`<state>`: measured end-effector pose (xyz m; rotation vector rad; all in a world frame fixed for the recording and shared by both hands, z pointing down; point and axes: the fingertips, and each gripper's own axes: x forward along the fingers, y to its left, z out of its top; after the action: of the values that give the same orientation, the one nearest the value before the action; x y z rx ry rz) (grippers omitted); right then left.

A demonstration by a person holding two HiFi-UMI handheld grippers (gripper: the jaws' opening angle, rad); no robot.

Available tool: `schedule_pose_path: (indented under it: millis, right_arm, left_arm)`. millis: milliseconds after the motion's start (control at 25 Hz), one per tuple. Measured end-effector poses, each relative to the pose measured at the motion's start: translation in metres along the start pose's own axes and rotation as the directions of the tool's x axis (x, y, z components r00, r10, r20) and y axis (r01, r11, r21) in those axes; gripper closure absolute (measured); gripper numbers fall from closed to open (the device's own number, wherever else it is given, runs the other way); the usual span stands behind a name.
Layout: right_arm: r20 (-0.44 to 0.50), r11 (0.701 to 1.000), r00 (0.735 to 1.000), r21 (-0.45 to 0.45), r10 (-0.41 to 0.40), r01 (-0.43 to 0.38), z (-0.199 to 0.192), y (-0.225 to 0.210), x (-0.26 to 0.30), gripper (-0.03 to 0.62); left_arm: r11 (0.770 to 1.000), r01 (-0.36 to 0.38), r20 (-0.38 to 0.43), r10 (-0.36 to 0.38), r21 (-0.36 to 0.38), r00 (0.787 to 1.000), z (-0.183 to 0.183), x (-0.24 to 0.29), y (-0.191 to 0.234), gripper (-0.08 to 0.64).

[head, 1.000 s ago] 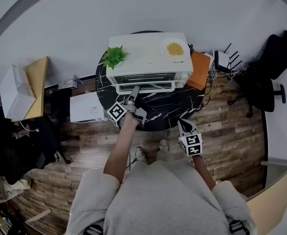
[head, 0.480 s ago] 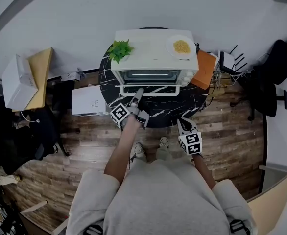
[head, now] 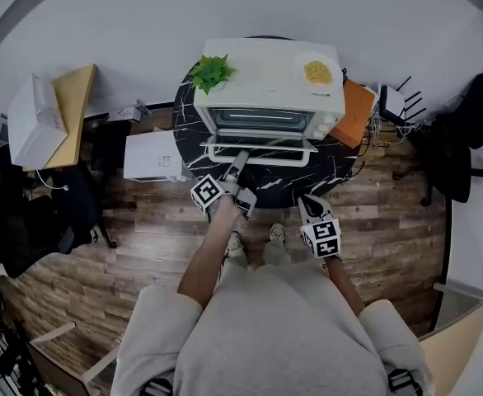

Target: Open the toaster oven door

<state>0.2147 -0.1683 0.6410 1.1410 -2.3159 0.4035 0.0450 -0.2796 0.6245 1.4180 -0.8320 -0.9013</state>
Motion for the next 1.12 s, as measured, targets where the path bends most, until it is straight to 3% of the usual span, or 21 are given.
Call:
schedule_pose_path:
  millis: [600,1120]
  right_arm:
    - [-0.03,0.998,0.997,0.002,0.067,-0.067,-0.018,0.018,0.009,0.578]
    - [-0.081,0.996,0.993,0.01,0.088,-0.088,-0.041,0.023,0.008,0.578]
  left_arm:
    - [0.996,-0.085,0.025,0.086,-0.031,0.996,-0.016,-0.039,0.042,0.451]
    - [0.985,-0.138,0.047,0.144,-0.104,0.989,-0.029,-0.062,0.075,0.46]
